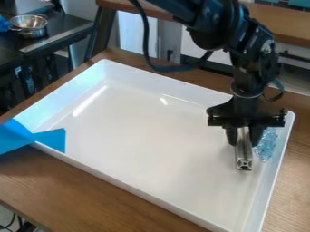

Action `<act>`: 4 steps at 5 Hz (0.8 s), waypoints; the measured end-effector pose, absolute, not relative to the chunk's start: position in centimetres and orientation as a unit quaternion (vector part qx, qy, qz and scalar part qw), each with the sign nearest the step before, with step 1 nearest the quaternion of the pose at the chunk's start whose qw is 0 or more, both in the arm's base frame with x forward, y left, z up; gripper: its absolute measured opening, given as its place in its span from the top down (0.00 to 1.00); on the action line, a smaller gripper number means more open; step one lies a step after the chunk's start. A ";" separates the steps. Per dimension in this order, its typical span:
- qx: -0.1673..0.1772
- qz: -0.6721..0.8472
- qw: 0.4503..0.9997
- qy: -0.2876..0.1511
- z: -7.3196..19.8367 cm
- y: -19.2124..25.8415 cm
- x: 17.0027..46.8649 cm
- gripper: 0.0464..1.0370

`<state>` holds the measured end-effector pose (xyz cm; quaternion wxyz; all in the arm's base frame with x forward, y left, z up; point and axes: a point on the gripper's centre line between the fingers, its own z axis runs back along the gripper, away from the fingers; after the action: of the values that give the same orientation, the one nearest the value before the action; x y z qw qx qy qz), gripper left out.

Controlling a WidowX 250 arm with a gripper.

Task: Sweep into pile

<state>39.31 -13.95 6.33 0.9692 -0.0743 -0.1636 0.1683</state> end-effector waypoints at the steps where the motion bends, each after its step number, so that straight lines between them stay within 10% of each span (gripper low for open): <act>1: -0.113 0.184 0.960 -0.179 10.8 -10.6 38.3 0.69; 4: -0.090 0.273 0.943 -0.164 12.6 5.2 34.7 0.69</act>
<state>34.75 5.21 12.58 0.9434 -0.0901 -0.1645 0.2734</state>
